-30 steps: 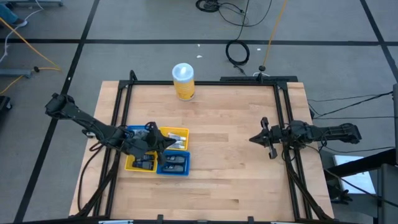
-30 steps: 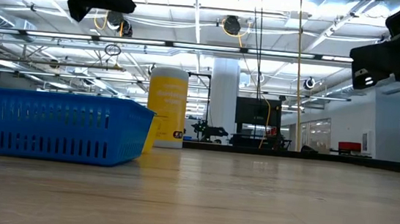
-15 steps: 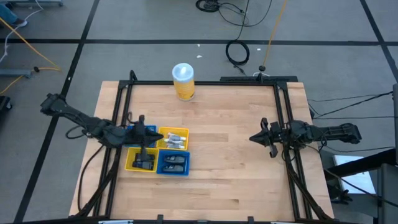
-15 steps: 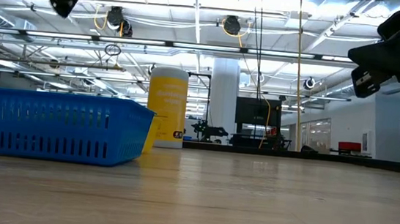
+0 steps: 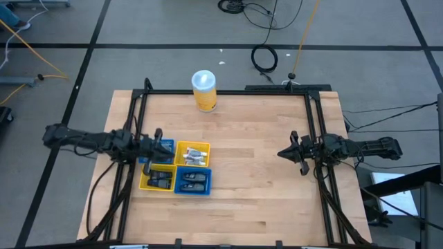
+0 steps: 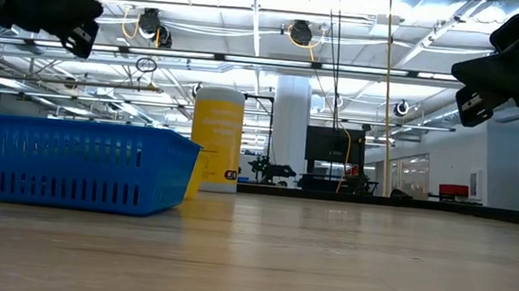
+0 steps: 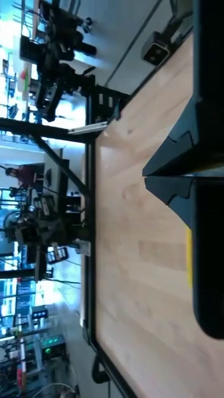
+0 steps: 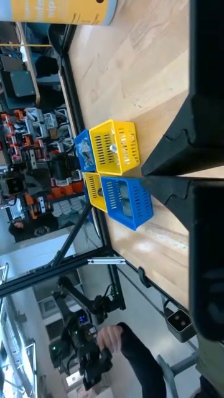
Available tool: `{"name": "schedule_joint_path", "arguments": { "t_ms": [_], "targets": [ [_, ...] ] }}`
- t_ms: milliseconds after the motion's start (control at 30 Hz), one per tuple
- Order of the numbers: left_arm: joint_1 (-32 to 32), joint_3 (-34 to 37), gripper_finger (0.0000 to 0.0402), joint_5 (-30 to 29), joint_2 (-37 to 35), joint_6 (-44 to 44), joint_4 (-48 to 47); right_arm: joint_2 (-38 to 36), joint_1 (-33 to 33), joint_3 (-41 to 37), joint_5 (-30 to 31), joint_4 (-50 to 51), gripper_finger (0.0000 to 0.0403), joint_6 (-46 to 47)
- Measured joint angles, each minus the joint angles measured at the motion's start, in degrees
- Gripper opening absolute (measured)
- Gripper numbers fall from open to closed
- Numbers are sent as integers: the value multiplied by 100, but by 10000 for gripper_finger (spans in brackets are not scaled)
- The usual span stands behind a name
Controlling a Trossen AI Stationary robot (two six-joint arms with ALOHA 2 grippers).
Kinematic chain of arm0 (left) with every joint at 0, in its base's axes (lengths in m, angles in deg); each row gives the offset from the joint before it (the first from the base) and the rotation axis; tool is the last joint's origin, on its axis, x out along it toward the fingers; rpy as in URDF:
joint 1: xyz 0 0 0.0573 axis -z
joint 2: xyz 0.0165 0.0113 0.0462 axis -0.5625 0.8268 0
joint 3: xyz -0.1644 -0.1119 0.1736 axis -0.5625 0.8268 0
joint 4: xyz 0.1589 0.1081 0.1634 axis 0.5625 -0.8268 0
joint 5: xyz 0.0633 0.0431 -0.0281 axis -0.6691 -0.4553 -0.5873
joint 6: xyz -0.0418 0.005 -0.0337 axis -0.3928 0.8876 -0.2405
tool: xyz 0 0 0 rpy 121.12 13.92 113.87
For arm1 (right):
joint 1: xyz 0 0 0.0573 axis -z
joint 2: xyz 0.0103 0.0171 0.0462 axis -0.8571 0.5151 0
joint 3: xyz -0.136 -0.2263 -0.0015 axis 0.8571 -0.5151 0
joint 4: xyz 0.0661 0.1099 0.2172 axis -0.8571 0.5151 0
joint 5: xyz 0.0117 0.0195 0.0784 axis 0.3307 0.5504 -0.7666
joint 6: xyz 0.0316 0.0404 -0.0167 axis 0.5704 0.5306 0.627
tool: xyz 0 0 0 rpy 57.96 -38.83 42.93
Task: Pick & Place Travel size toiletries
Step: Return to Home Position
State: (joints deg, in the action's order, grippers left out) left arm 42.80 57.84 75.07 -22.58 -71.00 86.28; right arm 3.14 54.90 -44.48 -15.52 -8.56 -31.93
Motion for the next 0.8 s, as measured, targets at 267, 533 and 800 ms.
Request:
{"name": "schedule_joint_path", "arguments": {
  "t_ms": [267,533,800],
  "targets": [
    [-276,30,5,708,-1266,-39,-1210,0,0,0,-1,-7,4,0],
    [54,824,7,228,-1801,432,-502,2,0,0,3,-13,4,0],
    [58,890,20,208,-1613,273,-449,17,0,0,3,-24,4,0]
  ]
}}
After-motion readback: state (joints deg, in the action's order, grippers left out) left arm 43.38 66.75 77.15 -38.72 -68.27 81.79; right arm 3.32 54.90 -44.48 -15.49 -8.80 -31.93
